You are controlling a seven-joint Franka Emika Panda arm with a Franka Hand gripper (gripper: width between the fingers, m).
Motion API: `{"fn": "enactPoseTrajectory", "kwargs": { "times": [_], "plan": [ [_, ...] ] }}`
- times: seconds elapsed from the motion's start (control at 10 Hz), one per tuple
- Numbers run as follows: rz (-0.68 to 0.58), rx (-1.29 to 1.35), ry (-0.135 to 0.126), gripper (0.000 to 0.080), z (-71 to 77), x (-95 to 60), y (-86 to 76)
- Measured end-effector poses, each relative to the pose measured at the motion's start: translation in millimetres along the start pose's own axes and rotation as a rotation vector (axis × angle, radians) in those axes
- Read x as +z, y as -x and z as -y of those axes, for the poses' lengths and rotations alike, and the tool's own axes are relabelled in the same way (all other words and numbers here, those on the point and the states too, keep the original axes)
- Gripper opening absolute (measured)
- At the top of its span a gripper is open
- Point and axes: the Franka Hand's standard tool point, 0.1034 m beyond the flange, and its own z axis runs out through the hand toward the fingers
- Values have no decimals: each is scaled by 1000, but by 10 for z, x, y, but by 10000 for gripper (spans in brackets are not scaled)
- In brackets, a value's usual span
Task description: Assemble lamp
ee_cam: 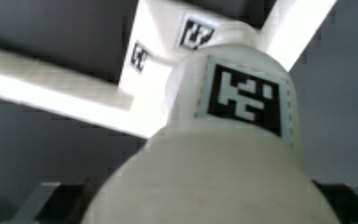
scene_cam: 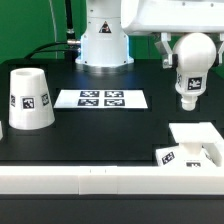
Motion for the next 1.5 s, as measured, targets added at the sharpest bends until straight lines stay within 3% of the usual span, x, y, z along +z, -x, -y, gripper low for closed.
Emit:
{"fn": "enactPoseTrajectory", "kwargs": {
  "times": [0.3,0.6,0.9,1.3,1.5],
  "plan": [
    [-30,-6,6,576,0,15,7],
    [-154,-60,42,576,-72,35,-35],
    [-124,-138,48,576,-186,5,-249],
    [-119,-140,46,576,-163,34,-213],
    [-126,-149,50,576,-196,99,-308]
  ]
}}
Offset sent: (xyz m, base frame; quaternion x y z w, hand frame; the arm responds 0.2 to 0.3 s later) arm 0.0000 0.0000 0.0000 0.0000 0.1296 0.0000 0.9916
